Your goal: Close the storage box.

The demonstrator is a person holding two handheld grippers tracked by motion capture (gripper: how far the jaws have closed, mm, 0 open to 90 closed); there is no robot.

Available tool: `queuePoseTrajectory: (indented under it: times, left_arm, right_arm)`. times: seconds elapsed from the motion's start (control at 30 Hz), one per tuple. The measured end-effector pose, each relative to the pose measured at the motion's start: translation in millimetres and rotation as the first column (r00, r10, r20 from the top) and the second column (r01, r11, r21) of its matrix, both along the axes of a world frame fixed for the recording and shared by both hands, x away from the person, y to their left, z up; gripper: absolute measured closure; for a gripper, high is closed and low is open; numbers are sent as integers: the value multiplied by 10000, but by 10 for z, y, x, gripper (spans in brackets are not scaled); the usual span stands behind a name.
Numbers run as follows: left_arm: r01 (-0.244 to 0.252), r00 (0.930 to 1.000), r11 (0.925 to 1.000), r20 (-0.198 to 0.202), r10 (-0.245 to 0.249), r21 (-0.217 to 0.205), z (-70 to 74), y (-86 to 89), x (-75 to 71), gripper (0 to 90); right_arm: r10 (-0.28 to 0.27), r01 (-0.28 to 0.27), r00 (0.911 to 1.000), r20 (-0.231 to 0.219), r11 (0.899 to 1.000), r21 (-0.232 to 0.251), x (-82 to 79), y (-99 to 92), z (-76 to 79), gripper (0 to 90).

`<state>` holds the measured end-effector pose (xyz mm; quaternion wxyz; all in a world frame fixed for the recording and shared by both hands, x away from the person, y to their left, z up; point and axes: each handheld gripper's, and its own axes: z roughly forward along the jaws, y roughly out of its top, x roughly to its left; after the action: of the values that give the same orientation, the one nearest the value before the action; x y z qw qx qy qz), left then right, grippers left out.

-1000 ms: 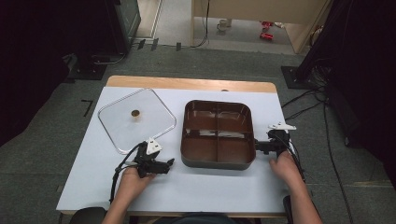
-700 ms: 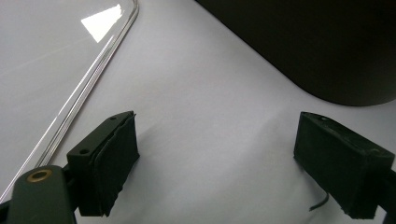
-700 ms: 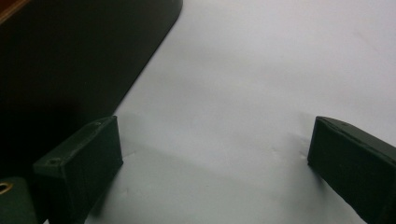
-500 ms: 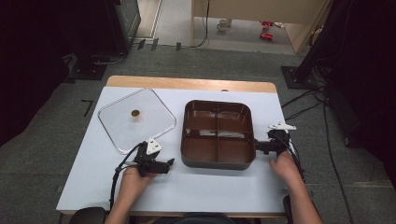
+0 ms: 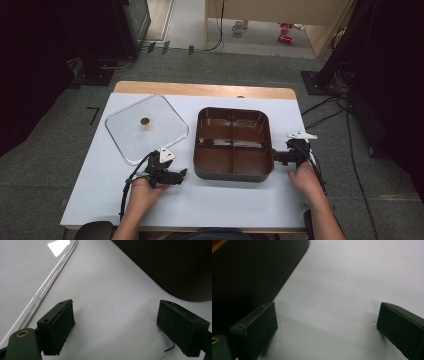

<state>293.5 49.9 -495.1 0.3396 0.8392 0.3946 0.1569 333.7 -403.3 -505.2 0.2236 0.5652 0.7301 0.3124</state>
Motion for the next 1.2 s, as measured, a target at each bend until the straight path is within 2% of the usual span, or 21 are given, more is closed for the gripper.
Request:
queuePoseTrajectory:
  times: [0.1, 0.23, 0.33, 0.43, 0.5, 0.63, 0.7, 0.77, 0.87, 0.97, 1.1, 1.2]
  left_arm:
    - [132, 9997, 9997, -211, -128, 222, 28, -8, -12, 146]
    - [66, 9986, 9989, -527, -41, 456, 59, -36, 16, 146]
    - [269, 9970, 9979, -739, -225, 591, 85, -32, 46, 150]
    - [363, 9968, 9982, -735, -327, 480, 120, -6, 50, 246]
    - [289, 9966, 9989, -785, -258, 375, 144, 2, 65, 239]
    - [531, 9932, 9986, -1039, -525, 31, 195, 6, 95, 237]
    - [736, 9919, 9972, -1026, -748, -153, 239, 9, 103, 238]
    - [825, 9931, 9966, -828, -829, -91, 265, 12, 103, 246]
    - [969, 9926, 9953, -732, -968, -29, 288, 22, 107, 263]
    - [898, 9929, 9960, -786, -896, -10, 326, 43, 123, 367]
    - [969, 9941, 9953, -480, -972, -80, 398, 57, 145, 366]
    - [1069, 9926, 9942, -570, -1075, -131, 425, 58, 177, 367]
  right_arm:
    - [0, 0, 10000, 2, 10000, -2, 0, 0, 0, 22]
    - [-1, 1, 10000, 1, 10000, -3, 0, 0, 0, 22]
    - [0, 0, 10000, 4, 10000, -4, 0, 0, 0, 22]
    - [1, -1, 10000, 5, 10000, -7, 0, 1, 0, 22]
    - [-2, 2, 10000, 3, 10000, -6, 0, 1, 0, 22]
    - [0, 0, 10000, 4, 10000, -10, -1, 1, 0, 22]
    - [1, -1, 10000, 7, 10000, -14, -1, 1, 0, 22]
    - [0, 0, 10000, 7, 10000, -17, -1, 1, 0, 22]
    - [-4, 4, 10000, 5, 10000, -19, -2, 2, 0, 22]
    - [-5, 5, 10000, 7, 10000, -22, -2, 2, 1, 22]
    - [-9, 9, 10000, 5, 10000, -21, -2, 3, 1, 22]
    - [-6, 6, 10000, 7, 10000, -20, -2, 2, 1, 22]
